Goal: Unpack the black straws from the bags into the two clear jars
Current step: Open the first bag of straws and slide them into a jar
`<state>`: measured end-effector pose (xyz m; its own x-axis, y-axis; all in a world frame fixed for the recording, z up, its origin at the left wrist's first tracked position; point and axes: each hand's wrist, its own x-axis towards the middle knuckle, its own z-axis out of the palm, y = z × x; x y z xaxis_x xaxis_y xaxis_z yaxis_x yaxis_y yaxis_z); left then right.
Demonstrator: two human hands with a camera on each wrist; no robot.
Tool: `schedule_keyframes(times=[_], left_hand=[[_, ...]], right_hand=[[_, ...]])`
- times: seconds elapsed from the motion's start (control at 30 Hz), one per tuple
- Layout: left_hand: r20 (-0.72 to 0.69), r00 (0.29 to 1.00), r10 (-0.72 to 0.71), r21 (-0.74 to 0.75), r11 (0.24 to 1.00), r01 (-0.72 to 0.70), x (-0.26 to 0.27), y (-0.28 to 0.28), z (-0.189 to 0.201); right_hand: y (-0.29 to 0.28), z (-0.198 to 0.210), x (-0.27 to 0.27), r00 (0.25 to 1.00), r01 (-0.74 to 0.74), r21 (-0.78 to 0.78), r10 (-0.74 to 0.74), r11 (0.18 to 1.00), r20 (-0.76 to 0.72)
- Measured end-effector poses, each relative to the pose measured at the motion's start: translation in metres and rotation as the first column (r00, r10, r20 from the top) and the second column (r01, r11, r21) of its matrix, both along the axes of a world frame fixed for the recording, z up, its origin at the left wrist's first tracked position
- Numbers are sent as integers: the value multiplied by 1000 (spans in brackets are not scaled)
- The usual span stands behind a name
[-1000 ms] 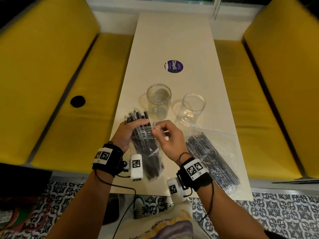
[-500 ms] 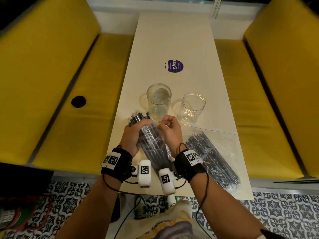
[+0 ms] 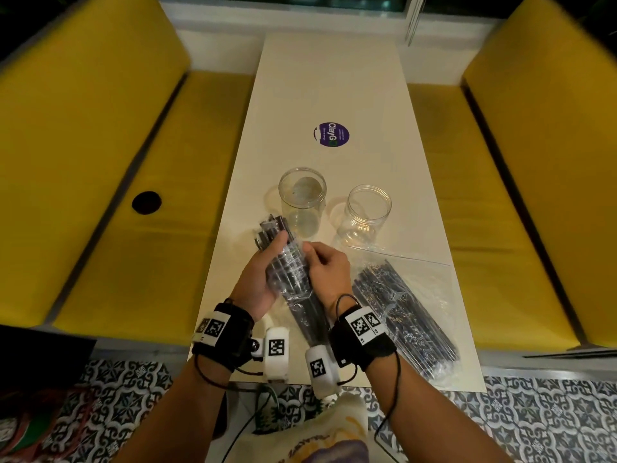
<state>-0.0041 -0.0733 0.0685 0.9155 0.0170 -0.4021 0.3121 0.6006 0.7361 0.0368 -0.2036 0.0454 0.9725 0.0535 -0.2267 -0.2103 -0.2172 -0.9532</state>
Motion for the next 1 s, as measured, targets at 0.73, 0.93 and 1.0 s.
schedule_keyframes(times=[0.73, 0.93, 1.0], left_hand=[[-67, 910, 410, -49, 909, -413, 20, 52, 10], [-77, 879, 470, -84, 875, -476, 22, 43, 12], [-142, 864, 484, -66, 866, -496, 20, 44, 9]], right_hand=[[-19, 24, -8, 974, -223, -46, 220, 974, -60], [11, 32, -29, 974, 137, 375, -55, 917, -222], [12, 37, -27, 987, 127, 389, -77, 912, -140]])
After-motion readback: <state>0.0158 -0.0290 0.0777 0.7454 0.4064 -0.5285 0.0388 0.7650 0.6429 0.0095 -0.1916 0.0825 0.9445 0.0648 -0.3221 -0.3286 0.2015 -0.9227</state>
